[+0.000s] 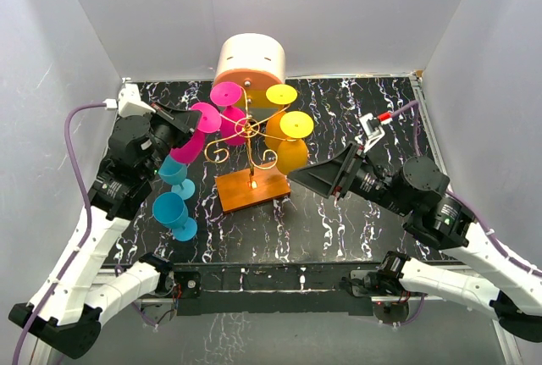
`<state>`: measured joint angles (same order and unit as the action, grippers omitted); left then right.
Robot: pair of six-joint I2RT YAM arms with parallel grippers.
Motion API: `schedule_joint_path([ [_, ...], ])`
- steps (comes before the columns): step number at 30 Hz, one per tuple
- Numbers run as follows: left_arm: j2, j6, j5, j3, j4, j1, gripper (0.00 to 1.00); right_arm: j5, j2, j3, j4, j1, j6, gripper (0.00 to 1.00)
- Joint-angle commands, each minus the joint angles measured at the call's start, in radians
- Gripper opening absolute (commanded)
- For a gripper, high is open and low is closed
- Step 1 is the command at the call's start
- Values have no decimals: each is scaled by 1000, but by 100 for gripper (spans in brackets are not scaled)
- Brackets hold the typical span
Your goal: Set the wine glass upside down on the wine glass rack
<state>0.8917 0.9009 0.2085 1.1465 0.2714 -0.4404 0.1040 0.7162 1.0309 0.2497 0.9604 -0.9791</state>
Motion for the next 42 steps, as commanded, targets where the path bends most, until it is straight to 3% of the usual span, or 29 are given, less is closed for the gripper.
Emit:
schedule_joint_path([
  [1,-2,-3,-7,14,25,6,0,8,0,-2,-76,1,-8,74],
  [13,-30,38,17,-23,57,6,17,4,-26,-29,-82,1,-20,75],
  [27,-83,11,86,-1,201,6,22,-4,-37,-51,-83,1,-38,75],
  [30,-98,-108,131,30,256,6,27,-15,-30,-48,-71,1,-45,75],
  [36,-107,-370,393,130,439,6,39,-23,-40,-49,-48,1,-42,75],
  [42,-146,-383,470,96,450,7,44,-26,-30,-37,-52,1,-34,75],
])
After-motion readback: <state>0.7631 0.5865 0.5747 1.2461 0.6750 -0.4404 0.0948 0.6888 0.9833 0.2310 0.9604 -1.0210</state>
